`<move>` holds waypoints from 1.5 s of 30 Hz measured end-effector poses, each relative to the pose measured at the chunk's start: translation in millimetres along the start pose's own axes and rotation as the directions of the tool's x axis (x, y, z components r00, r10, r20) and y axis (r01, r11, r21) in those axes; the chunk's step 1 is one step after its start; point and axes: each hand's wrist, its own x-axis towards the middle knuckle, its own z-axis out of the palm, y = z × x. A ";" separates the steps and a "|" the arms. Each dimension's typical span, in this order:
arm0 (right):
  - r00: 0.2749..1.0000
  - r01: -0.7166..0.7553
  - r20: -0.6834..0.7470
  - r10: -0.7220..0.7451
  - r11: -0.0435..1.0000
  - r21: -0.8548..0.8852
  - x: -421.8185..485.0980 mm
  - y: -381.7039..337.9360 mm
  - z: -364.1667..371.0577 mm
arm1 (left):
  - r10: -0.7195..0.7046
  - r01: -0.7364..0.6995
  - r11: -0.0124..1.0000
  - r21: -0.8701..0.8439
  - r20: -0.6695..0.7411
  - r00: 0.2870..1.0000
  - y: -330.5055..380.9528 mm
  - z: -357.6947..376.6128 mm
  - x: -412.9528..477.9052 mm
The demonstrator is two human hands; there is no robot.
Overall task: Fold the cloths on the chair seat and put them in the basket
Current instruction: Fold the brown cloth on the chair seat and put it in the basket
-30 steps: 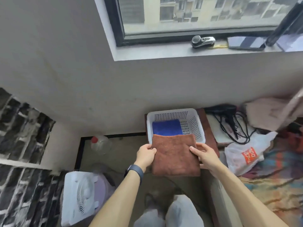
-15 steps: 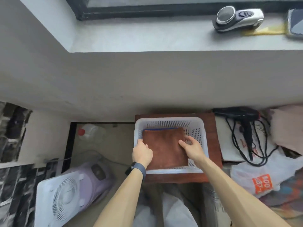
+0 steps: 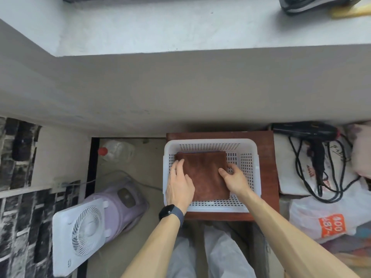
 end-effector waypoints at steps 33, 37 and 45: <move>0.840 0.388 0.114 -0.530 0.440 -0.809 -8.3 0.5 35.8 | 0.237 -0.347 0.475 0.809 0.262 0.936 -26.3 2.0 36.8; 0.746 0.481 0.107 -0.657 0.421 -0.769 -61.1 -4.2 20.0 | 0.250 -0.307 0.601 0.738 0.191 0.949 -49.4 -60.4 -2.6; 0.407 0.826 0.394 -0.824 0.148 -0.544 -203.2 -36.6 119.5 | -0.196 0.223 0.961 0.161 -0.171 0.966 -190.7 -146.2 -174.9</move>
